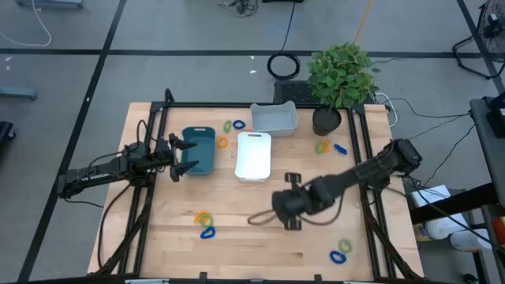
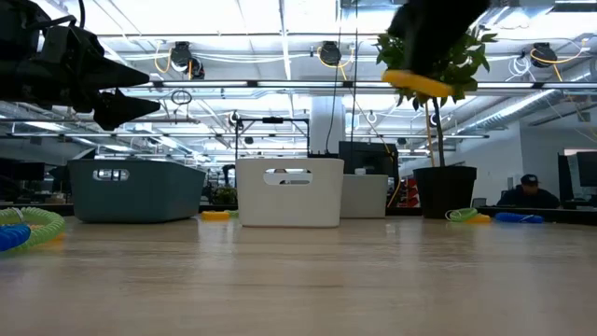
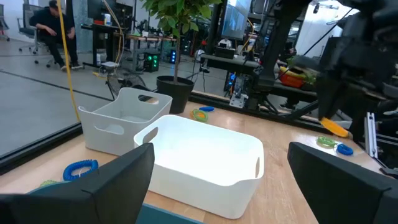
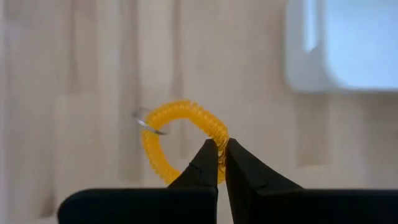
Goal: Sort spring keychains
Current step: Put the yellow spring keychain into the gray bin
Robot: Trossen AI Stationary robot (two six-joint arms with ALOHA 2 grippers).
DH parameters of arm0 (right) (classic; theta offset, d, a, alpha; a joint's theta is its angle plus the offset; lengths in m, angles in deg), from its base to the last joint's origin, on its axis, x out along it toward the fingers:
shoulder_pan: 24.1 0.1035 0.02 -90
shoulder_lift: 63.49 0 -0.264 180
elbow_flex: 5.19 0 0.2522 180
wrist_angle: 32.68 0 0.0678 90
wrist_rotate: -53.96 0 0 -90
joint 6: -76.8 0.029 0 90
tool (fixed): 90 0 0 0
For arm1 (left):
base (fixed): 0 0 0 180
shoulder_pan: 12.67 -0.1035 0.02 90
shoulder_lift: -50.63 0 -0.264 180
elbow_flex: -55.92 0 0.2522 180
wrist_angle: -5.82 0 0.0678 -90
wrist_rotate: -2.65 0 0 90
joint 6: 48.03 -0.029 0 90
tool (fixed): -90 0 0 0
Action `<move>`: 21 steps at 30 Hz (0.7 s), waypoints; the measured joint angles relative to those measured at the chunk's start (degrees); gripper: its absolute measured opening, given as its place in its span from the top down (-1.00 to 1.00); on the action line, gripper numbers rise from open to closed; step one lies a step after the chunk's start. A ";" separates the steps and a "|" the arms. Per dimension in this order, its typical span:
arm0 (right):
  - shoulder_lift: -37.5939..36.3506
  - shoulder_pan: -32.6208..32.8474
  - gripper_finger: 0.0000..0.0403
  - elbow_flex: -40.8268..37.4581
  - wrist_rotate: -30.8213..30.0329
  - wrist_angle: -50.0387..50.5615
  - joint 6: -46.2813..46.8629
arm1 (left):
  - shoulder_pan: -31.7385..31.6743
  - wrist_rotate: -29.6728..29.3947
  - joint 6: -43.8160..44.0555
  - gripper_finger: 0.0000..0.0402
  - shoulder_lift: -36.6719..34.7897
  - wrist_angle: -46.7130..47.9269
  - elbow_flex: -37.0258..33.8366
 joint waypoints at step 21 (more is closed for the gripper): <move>20.01 -18.72 1.00 27.42 -16.31 8.69 -33.87 | -0.01 0.00 -0.01 -0.89 0.00 -0.01 0.00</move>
